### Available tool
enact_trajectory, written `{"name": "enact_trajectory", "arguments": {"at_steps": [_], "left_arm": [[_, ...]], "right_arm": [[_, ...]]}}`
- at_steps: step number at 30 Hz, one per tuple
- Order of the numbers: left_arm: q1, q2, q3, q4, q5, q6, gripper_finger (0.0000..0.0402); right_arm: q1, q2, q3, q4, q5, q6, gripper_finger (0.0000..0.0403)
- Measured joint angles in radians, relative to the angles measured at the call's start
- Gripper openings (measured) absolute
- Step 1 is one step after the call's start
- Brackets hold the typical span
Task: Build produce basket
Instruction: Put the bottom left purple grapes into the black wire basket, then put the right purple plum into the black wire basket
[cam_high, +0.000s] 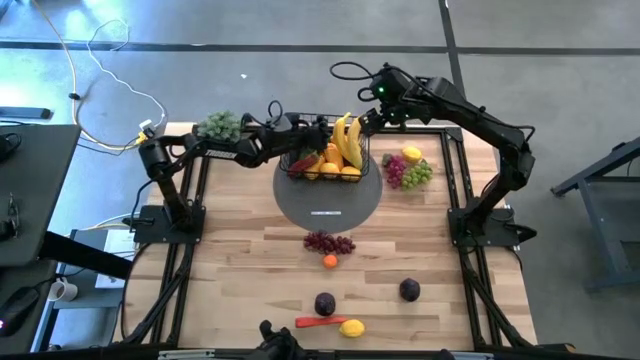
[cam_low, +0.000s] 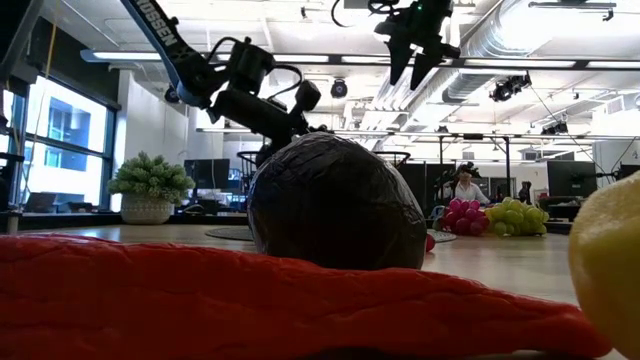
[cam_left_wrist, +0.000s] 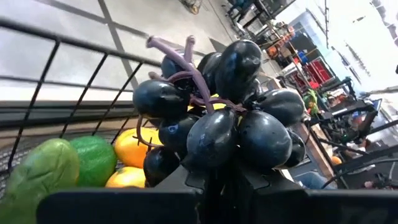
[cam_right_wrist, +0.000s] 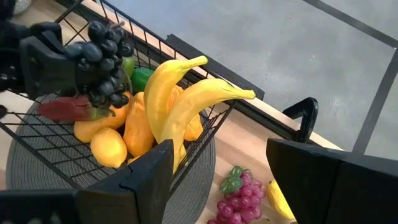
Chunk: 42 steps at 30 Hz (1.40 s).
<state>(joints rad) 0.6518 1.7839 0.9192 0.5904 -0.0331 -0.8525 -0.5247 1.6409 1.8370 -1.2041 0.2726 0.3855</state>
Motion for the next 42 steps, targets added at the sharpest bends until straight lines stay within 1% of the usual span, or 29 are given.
{"name": "enact_trajectory", "arguments": {"at_steps": [3, 8, 12, 16, 22, 27, 30, 35, 38, 42], "left_arm": [[0.000, 0.008, 0.000, -0.003, 0.003, 0.000, 0.0022], [0.000, 0.008, 0.000, -0.005, -0.002, 0.077, 0.0023], [0.002, 0.008, 0.000, -0.019, -0.002, 0.087, 0.0032], [0.001, 0.008, 0.000, -0.019, -0.001, 0.110, 0.0054], [0.001, 0.008, 0.000, -0.019, 0.011, 0.132, 0.0102], [0.001, 0.008, 0.000, -0.019, 0.029, 0.195, 0.0136], [0.001, 0.008, 0.000, -0.020, 0.029, 0.201, 0.0147], [0.001, 0.008, 0.001, -0.035, 0.029, 0.202, 0.0150], [0.001, 0.008, 0.036, -0.095, 0.045, 0.221, 0.0150], [0.002, 0.008, 0.120, -0.226, 0.045, 0.318, 0.0150]], "right_arm": [[0.000, 0.000, 0.000, -0.007, -0.001, 0.001, 0.0238], [0.000, 0.000, 0.000, -0.025, -0.007, 0.002, 0.0238], [0.000, 0.000, 0.000, -0.041, -0.007, 0.002, 0.0238], [0.000, 0.000, 0.000, -0.050, -0.007, 0.001, 0.0238], [0.000, 0.000, 0.000, -0.054, -0.007, -0.007, 0.0238], [0.000, 0.000, 0.000, -0.063, -0.007, -0.012, 0.0238], [0.000, 0.000, 0.000, -0.064, -0.007, -0.025, 0.0238], [0.000, 0.000, 0.000, -0.064, -0.007, -0.028, 0.0238], [0.000, 0.000, 0.000, -0.064, -0.007, -0.039, 0.0238], [0.000, 0.000, 0.000, -0.064, -0.007, -0.051, 0.0238]]}}
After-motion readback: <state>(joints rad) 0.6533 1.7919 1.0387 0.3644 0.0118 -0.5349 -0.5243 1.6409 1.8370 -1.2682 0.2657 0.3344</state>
